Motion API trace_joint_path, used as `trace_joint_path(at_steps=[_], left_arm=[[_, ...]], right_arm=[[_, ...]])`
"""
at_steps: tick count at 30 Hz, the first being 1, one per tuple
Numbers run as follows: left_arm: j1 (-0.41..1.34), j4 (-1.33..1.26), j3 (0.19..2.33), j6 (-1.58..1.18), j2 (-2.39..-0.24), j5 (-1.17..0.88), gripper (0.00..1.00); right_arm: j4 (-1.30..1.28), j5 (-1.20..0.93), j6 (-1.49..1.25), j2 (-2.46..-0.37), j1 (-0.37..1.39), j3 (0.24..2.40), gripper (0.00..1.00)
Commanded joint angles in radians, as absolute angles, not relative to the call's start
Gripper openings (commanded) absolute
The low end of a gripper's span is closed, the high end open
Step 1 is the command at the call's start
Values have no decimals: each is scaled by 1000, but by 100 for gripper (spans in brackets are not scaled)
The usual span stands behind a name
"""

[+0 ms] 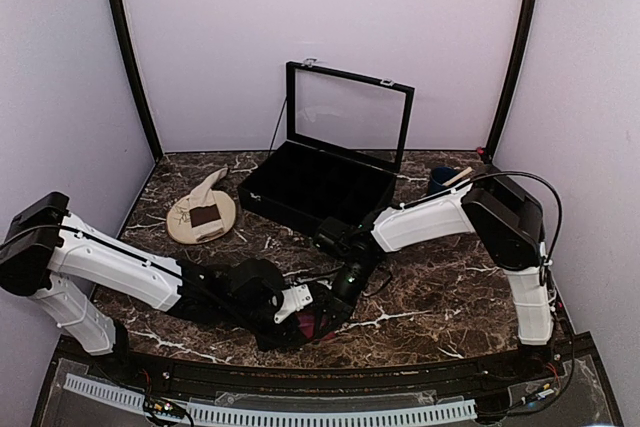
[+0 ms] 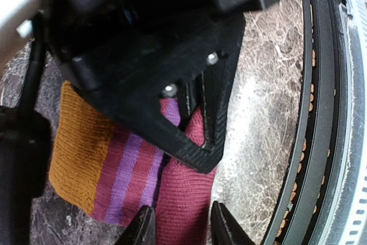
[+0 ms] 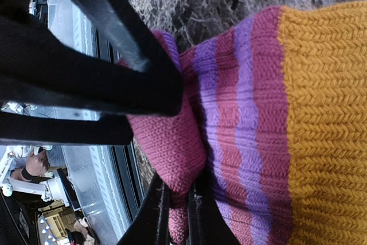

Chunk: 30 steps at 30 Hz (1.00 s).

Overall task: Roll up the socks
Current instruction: Roll the sock at the center of the board.

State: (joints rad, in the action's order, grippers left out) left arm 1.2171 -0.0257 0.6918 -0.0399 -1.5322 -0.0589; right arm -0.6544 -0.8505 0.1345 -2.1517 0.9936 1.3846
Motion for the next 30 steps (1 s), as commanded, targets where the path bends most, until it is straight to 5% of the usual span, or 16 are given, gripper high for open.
trace_joint_path(at_steps=[1, 9, 19, 22, 30], left_arm=[[1237, 0, 720, -11, -1555, -32, 36], [1257, 32, 752, 2, -1621, -10, 32], [1261, 47, 767, 5, -1642, 19, 0], [1261, 44, 763, 5, -1643, 10, 0], [1261, 58, 763, -12, -1667, 4, 0]], right_arm=[[-728, -768, 153, -2212, 985, 1364, 0], [-743, -784, 162, -2222, 979, 1376, 0], [-742, -790, 160, -2230, 976, 1376, 0], [-743, -791, 157, -2230, 973, 1376, 0], [-679, -808, 108, -2186, 939, 1315, 20]])
